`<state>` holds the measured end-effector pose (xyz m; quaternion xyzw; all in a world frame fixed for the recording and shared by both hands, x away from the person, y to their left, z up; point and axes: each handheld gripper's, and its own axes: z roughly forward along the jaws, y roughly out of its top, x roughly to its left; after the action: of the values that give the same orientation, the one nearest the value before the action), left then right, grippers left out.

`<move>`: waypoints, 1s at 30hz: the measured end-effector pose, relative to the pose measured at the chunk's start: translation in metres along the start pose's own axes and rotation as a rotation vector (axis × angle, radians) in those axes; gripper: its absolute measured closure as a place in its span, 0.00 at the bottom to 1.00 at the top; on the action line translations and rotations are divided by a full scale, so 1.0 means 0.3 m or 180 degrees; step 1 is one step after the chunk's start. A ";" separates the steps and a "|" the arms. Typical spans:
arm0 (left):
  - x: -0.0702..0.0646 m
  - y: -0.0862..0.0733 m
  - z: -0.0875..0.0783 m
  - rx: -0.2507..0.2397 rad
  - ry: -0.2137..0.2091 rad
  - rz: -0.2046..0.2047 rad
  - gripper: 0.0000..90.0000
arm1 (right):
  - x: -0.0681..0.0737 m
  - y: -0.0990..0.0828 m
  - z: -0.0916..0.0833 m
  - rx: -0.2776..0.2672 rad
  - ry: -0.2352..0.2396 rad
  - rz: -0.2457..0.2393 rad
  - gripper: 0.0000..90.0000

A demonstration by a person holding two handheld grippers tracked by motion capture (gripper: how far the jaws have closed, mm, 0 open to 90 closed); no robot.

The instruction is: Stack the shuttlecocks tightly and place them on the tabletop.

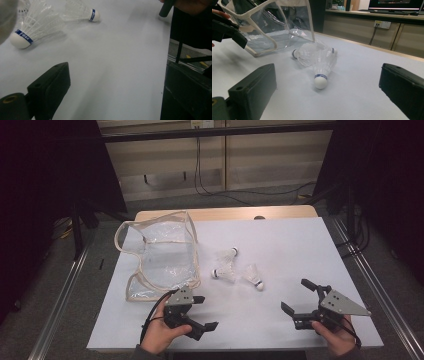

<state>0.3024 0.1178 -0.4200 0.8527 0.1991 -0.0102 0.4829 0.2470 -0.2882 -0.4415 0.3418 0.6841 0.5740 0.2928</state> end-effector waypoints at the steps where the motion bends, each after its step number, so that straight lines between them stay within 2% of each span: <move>1: 0.002 -0.003 -0.002 -0.0011 -0.0006 -0.0004 0.09 | 0.000 0.000 0.000 -0.0001 0.0001 0.0000 0.00; 16: 0.021 -0.032 -0.041 -0.0020 -0.0035 0.0010 0.12 | 0.000 -0.001 0.003 -0.0001 0.0004 -0.0006 0.01; 24: 0.030 -0.046 -0.066 -0.0007 0.0041 0.0024 0.12 | 0.001 -0.003 0.004 0.0012 0.0010 0.0013 0.00; 30: 0.039 -0.051 -0.105 -0.0084 0.0152 0.0000 0.10 | 0.001 -0.003 0.004 0.0013 0.0010 0.0009 0.00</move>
<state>0.3025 0.1547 -0.4180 0.8462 0.2107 0.0127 0.4892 0.2479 -0.2874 -0.4425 0.3425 0.6852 0.5736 0.2902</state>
